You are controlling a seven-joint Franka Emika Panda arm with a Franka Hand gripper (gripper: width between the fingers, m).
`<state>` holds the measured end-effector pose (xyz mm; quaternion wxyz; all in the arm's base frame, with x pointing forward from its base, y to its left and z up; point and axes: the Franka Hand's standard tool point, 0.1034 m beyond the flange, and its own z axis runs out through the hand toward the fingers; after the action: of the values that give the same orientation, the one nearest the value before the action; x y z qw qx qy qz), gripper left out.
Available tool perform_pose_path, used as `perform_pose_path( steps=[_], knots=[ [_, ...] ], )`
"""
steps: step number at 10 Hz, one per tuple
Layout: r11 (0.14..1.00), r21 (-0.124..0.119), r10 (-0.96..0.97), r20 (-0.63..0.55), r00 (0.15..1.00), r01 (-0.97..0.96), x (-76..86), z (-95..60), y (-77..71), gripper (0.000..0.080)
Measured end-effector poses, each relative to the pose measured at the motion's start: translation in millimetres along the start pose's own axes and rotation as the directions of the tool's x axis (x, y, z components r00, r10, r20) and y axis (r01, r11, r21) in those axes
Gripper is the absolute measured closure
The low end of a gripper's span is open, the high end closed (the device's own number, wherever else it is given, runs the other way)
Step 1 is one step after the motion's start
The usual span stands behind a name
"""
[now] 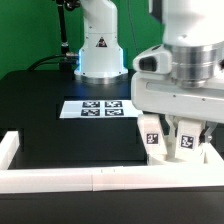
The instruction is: Assemble stool
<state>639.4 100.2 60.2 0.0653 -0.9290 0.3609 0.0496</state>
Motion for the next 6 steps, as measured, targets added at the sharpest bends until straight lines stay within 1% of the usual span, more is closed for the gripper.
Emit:
perform_pose_path(
  steps=[1,4,6],
  knots=[
    [0.994,0.018,0.104,0.013,0.994,-0.104,3.5,-0.8,2.1,0.0475],
    [0.950,0.017,0.311,0.015,0.950,-0.311,3.4,-0.8,1.4,0.0475],
    [0.912,0.015,0.411,0.017,0.912,-0.411,3.0,-0.8,1.1,0.0475]
  ],
)
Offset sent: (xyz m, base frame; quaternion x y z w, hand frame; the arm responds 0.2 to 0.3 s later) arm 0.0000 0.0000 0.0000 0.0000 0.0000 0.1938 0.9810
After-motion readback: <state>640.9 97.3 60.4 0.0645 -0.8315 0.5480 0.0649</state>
